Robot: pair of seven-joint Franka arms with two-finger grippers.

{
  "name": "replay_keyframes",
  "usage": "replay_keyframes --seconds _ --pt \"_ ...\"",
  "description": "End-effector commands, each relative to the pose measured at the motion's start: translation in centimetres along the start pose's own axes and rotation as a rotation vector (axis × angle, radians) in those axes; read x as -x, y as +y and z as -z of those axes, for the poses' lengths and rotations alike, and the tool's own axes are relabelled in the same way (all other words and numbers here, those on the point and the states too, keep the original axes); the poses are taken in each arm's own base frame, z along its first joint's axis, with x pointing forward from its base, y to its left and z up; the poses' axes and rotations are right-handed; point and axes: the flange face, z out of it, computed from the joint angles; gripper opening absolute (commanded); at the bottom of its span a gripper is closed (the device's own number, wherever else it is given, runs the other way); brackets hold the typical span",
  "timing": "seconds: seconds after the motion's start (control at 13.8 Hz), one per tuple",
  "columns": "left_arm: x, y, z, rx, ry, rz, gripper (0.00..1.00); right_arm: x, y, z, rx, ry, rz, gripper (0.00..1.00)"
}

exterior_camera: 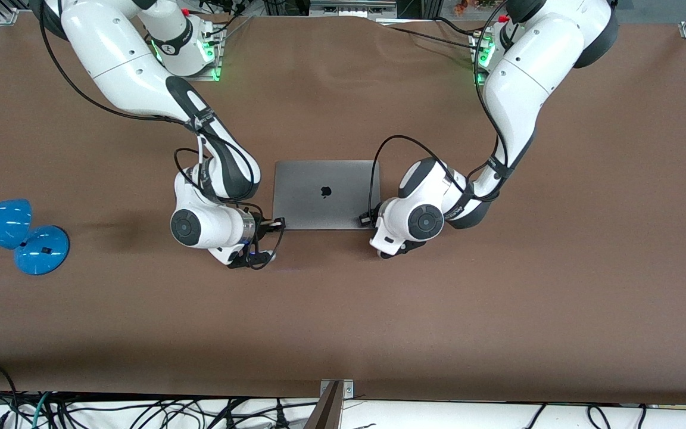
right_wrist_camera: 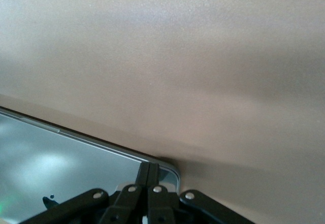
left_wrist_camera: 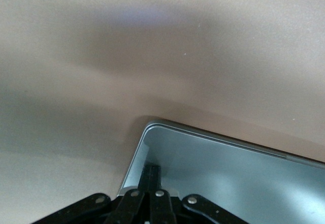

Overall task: Close laptop with both arms from behind
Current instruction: 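Hold both grippers on the closed lid, pressing it shut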

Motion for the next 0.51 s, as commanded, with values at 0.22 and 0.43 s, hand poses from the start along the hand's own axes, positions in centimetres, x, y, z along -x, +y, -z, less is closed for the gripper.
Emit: replay_keyframes --seconds 0.22,0.43 --pt "-0.6 0.4 0.3 -0.009 0.034 -0.017 1.0 -0.1 -2.1 3.0 0.018 0.052 0.036 0.84" --pt "-0.6 0.4 0.4 -0.008 0.036 -0.017 1.0 2.0 -2.7 7.5 0.057 0.066 0.067 1.0"
